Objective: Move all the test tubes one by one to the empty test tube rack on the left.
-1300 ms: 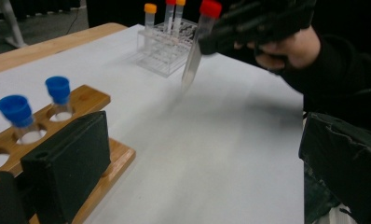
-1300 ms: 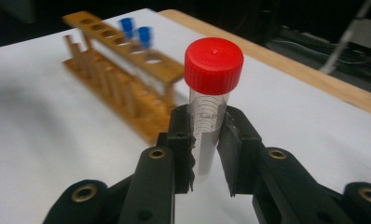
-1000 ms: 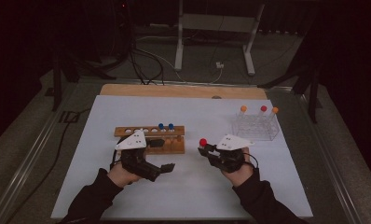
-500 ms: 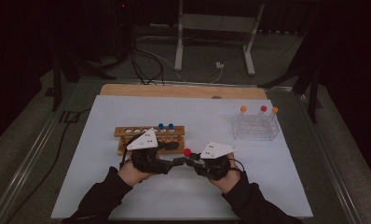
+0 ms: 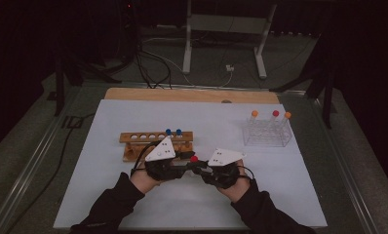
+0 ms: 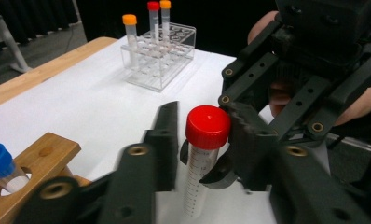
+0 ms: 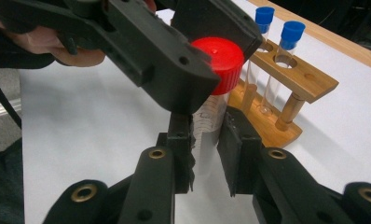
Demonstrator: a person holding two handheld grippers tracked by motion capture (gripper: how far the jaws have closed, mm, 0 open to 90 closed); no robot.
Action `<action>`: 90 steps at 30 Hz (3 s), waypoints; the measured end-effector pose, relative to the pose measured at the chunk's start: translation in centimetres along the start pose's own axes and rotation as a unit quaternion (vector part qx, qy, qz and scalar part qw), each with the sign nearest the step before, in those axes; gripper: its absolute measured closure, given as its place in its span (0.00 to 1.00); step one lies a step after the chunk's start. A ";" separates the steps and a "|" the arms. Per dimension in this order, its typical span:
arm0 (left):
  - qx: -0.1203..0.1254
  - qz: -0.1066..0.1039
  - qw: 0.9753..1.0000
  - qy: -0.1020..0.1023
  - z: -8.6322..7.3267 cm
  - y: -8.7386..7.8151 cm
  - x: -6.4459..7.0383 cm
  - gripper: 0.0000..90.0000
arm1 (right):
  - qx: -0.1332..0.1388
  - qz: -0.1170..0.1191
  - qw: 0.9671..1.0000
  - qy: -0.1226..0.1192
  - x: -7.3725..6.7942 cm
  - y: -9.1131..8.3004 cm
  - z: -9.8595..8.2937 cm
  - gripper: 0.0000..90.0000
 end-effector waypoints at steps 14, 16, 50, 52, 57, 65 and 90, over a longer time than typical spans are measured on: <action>0.007 0.038 0.999 -0.002 0.8 -2.7 -2.0 0.79 | 0.017 0.004 1.000 0.017 0.6 -0.9 0.2 0.67; 0.005 0.048 0.999 -0.006 0.8 -3.3 -2.5 0.79 | 0.023 0.000 1.000 0.020 0.8 -1.2 0.4 0.58; -0.033 0.181 0.982 -0.040 -1.8 -6.1 -11.6 0.79 | 0.053 -0.009 0.998 0.045 2.6 -2.9 0.6 0.00; -0.034 0.179 0.982 -0.051 -2.5 -5.7 -11.7 0.79 | 0.055 -0.008 0.997 0.045 2.6 -3.0 0.6 0.00; -0.043 0.176 0.981 -0.067 -4.3 -4.9 -11.5 0.79 | 0.058 -0.011 0.997 0.043 2.7 -3.2 0.6 0.00; -0.059 0.168 0.981 -0.073 -5.8 -3.9 -10.9 0.79 | 0.057 -0.011 0.997 0.042 2.7 -3.2 0.5 0.00; -0.030 0.121 0.989 -0.081 -5.3 -5.6 -8.5 0.27 | 0.079 -0.037 0.995 0.038 4.4 -5.1 1.4 0.00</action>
Point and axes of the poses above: each handheld gripper's, and its own axes: y roughly forward along the jaws, z roughly out of its top, x roughly to its right, the point moved 5 cm from there along y, roughly forward along the jaws, and after that the axes turned 14 degrees about y, right-handed, at the moved point
